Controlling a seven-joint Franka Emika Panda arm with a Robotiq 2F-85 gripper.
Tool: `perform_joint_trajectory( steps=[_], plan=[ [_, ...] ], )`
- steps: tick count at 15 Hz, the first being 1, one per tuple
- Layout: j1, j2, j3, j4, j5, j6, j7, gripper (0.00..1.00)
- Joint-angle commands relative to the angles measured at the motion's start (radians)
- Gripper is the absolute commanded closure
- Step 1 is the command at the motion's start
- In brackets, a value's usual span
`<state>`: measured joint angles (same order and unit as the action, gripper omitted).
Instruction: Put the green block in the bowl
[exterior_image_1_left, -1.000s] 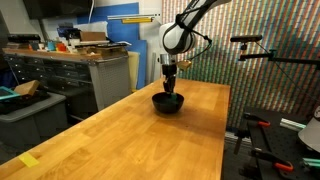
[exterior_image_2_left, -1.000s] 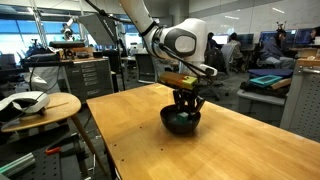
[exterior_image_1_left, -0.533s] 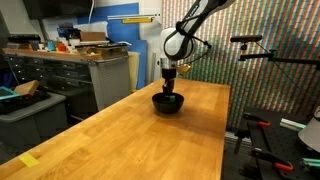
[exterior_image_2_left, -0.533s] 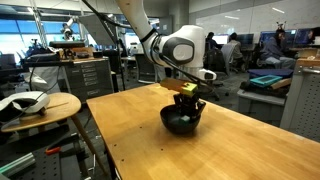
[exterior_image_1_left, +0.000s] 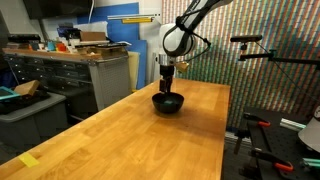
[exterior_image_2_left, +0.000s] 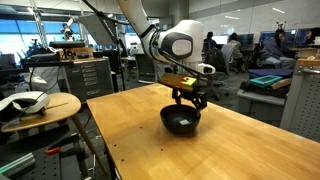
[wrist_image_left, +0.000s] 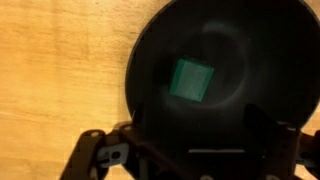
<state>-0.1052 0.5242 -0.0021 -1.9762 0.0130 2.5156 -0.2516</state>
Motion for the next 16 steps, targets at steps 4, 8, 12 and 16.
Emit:
perform_joint_trajectory(
  steps=[4,8,12,16],
  plan=[
    [-0.026,-0.165,-0.003,-0.016,0.025,-0.128,0.011,0.0],
    [-0.043,-0.239,-0.028,0.011,0.046,-0.217,0.032,0.0],
    [-0.043,-0.248,-0.038,0.019,0.058,-0.243,0.021,0.0],
    [-0.045,-0.269,-0.04,0.019,0.065,-0.264,0.021,0.0]
  ],
)
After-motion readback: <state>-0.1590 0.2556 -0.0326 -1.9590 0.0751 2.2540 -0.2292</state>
